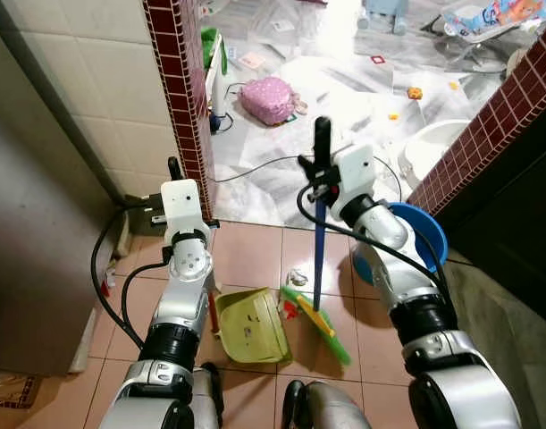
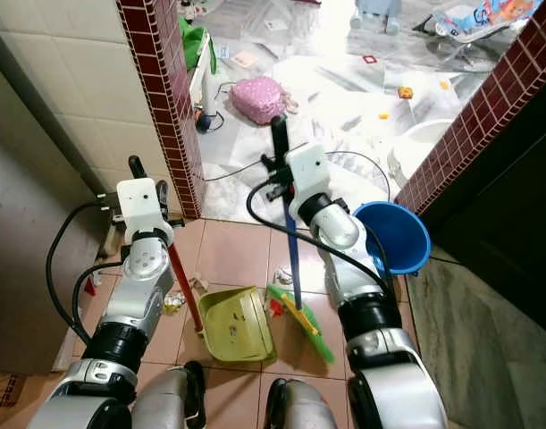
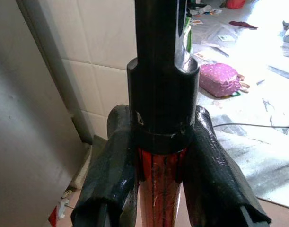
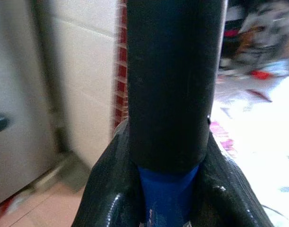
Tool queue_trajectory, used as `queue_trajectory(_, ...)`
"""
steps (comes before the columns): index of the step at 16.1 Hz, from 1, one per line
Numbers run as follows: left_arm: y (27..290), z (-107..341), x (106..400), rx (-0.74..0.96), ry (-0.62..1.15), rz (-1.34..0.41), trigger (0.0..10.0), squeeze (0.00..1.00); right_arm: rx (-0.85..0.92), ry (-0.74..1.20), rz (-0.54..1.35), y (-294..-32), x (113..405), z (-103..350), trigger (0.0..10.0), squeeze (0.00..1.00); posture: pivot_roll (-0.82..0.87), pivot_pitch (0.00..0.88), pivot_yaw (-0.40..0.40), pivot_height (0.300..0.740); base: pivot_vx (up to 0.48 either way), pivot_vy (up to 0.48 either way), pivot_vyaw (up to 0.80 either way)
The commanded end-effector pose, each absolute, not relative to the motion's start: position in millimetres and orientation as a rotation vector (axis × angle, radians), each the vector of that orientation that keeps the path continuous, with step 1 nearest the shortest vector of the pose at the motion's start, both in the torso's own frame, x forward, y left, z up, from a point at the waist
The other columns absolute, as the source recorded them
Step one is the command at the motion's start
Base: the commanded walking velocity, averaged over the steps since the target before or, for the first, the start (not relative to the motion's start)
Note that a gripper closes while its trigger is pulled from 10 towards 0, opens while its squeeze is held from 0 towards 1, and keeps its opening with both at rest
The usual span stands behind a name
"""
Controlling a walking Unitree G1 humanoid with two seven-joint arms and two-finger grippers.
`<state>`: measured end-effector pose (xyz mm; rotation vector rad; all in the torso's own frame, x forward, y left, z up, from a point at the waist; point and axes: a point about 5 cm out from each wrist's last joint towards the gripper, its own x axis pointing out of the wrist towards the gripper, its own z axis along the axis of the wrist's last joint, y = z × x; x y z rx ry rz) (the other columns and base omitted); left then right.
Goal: Sweep floor
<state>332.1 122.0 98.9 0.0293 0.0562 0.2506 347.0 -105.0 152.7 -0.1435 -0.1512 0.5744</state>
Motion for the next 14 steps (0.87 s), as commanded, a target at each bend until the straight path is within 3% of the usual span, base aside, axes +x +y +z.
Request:
queue_trajectory(1, 125.8, 83.9, 328.1, 0.084, 0.125, 0.269, 10.0, 0.0, -0.126, -0.163, 0.643, -101.3, 344.6, 161.7, 10.0, 0.0, -0.02, 0.153, -0.076, 0.74, 0.0, 0.0, 0.0)
queue_trajectory(5, 125.6, 82.7, 329.1, 0.086, 0.131, 0.265, 10.0, 0.0, -0.108, -0.208, 0.847, -96.9, 341.8, 199.1, 10.0, 0.0, -0.04, 0.15, -0.074, 0.74, 0.0, 0.0, 0.0)
queue_trajectory(10, 124.7, 82.6, 329.3, 0.074, 0.125, 0.256, 10.0, 0.0, -0.226, -0.449, 0.597, -114.4, 365.8, 249.8, 10.0, 0.0, -0.04, 0.149, -0.061, 0.74, 0.0, 0.0, 0.0)
queue_trajectory(14, 123.4, 82.1, 329.7, 0.083, 0.129, 0.234, 10.0, 0.0, -0.275, -0.447, 0.544, -107.9, 366.9, 229.7, 10.0, 0.0, -0.04, 0.152, -0.046, 0.74, 0.0, 0.0, 0.0)
